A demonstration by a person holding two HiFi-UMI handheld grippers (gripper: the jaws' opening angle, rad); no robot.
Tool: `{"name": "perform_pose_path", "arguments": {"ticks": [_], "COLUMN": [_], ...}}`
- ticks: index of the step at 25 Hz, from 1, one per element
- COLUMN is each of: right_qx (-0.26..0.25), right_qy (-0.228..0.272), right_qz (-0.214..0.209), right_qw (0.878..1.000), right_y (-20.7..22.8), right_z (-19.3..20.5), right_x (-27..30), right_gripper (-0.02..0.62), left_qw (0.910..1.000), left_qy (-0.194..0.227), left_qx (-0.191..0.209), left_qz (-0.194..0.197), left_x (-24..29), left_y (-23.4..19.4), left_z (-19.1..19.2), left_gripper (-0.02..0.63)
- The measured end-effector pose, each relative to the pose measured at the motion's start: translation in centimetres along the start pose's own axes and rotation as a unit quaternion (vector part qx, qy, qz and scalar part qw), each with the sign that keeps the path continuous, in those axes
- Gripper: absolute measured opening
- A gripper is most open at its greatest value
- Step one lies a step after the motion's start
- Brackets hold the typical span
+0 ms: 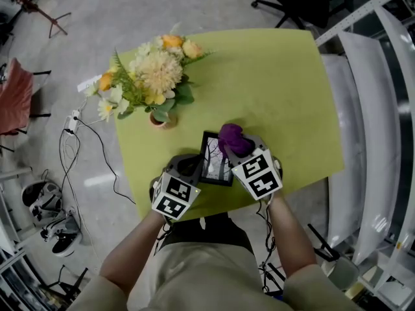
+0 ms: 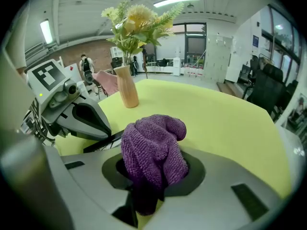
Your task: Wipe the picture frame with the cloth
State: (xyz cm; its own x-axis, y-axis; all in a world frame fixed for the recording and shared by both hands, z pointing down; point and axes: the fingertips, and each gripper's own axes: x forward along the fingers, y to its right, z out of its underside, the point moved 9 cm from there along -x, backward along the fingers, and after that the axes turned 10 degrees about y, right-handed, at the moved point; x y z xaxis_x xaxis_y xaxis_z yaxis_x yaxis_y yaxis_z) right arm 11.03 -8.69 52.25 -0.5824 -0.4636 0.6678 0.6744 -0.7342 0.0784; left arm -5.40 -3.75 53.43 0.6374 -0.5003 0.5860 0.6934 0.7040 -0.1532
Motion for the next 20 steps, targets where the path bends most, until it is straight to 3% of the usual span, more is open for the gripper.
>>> {"name": "perform_pose_path", "arguments": {"ticks": [5,8,13,16,20], "right_qx": [0.016,0.037,0.046,0.034,0.05], "right_qy": [-0.019,0.008,0.055,0.052,0.045], "right_qz": [0.056,0.062,-0.01,-0.057,-0.087], "right_qw": [0.998,0.997,0.997,0.996,0.994], "right_y": [1.5,1.8,-0.9,-3.1,-5.6], "right_z": [0.9,0.4,-2.3,-3.0,-2.6], "right_x": [-2.5,-4.1,-4.1,-2.2,0.5], "right_gripper": [0.109,0.107,0.107,0.107,0.107], "left_qw": [0.9999,1.0,0.9997,0.9996,0.9994], "left_qy": [0.003,0.004,-0.004,-0.015,-0.027], "left_qx": [-0.012,-0.006,0.011,0.0,-0.002], "left_qz": [0.004,0.007,0.023,0.025,0.022], "left_x": [0.0,0.0,-0.5,-1.0,-1.2], "left_y": [-0.1,-0.1,0.5,0.9,1.2], "left_z": [0.1,0.0,0.3,0.7,0.8], "left_gripper": [0.009,0.009,0.008,0.008,0.008]}}
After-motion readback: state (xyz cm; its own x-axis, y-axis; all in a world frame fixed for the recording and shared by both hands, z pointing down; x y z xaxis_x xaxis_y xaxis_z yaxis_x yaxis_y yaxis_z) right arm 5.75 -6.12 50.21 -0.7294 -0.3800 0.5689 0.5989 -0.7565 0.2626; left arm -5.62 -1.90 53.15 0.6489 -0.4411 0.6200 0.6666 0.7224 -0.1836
